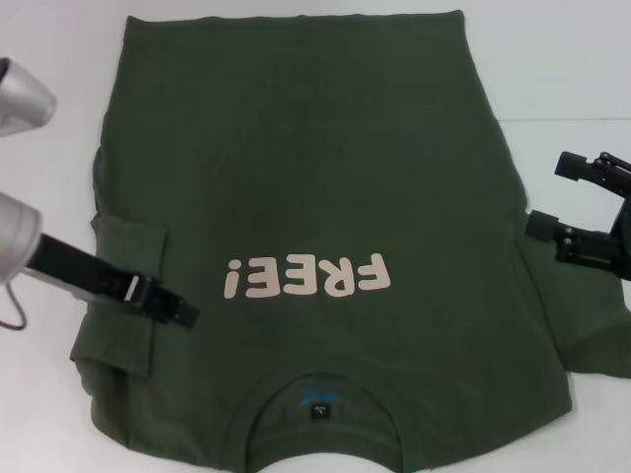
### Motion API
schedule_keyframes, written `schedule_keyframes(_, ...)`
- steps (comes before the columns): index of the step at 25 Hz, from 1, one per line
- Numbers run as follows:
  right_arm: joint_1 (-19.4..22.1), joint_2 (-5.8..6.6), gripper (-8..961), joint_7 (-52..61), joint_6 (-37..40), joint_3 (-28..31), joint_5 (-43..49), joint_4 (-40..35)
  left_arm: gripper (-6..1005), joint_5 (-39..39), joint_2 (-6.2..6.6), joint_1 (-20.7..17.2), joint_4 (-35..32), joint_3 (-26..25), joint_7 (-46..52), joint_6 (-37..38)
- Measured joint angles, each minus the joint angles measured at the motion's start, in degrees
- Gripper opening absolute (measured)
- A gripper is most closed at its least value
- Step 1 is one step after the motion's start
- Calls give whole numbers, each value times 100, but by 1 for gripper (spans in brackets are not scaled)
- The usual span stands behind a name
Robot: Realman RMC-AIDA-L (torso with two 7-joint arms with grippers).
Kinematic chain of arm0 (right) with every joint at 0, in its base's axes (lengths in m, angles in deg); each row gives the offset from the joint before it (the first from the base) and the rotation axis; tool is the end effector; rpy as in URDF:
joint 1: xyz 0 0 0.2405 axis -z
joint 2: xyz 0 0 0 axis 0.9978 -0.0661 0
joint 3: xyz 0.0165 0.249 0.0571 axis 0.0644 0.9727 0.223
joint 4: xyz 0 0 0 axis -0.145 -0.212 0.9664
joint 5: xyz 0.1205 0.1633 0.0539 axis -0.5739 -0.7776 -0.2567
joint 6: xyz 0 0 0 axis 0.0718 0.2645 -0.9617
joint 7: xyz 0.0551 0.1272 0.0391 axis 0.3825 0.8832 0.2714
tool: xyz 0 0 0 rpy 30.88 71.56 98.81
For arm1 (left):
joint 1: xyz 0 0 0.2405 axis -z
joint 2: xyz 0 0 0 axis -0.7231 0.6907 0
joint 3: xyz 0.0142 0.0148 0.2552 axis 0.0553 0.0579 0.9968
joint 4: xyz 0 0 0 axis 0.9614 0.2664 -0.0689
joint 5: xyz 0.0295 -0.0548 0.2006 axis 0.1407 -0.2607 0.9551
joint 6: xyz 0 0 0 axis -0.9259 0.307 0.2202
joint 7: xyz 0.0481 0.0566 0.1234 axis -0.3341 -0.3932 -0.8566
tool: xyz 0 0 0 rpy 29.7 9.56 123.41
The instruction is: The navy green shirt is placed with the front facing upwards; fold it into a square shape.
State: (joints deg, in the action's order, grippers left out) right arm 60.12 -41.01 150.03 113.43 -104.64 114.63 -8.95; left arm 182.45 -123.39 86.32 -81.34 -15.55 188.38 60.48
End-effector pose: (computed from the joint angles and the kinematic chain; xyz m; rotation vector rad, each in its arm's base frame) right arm 0.2802 0.3098 0.0638 -2.4501 0.3682 0.9430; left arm -0.2274 0.3575 0.0466 -2.4995 -1.5629 0.1000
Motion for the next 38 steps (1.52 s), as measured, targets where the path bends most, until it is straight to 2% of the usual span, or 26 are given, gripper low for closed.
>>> schedule_keyframes(4,-1,0,945,-11,-45,0,-3,28,405,35,36,-185,-360,26,-261,6)
schedule_keyframes(12,3,24,944,388,-250,-1,-1,-2,558,77,28,-404,-615,50,-891,-10)
schedule_keyframes(14,-12,68,944,694,-375,-20,16,-7,596,23,-24,-441,-660,24,-1135,5)
schedule_keyframes(17,-73,206,943,1395,-563,-71,49,-28,680,-198,-171,-535,-826,-2,-1634,70)
schedule_keyframes(21,-246,541,943,2821,-727,-180,360,-299,810,-576,-277,-658,-913,-3,-2165,201)
schedule_keyframes(25,-426,811,942,4050,-734,-424,936,-806,810,-1189,-323,-822,-807,-9,-2905,389)
schedule_keyframes(28,-578,918,942,4761,-725,-625,1520,-1275,811,-1653,-328,-953,-673,-12,-3428,561)
schedule_keyframes(34,-1056,1155,941,6206,-377,-1231,3176,-1976,811,-1989,-300,-1057,-286,-11,-4041,684)
schedule_keyframes(36,-1297,1182,940,6437,-151,-1312,3792,-2038,810,-2030,-294,-1074,-150,-43,-4191,676)
schedule_keyframes(38,-1522,1137,940,6549,83,-1355,4410,-2076,809,-2049,-291,-1078,-15,-150,-4360,649)
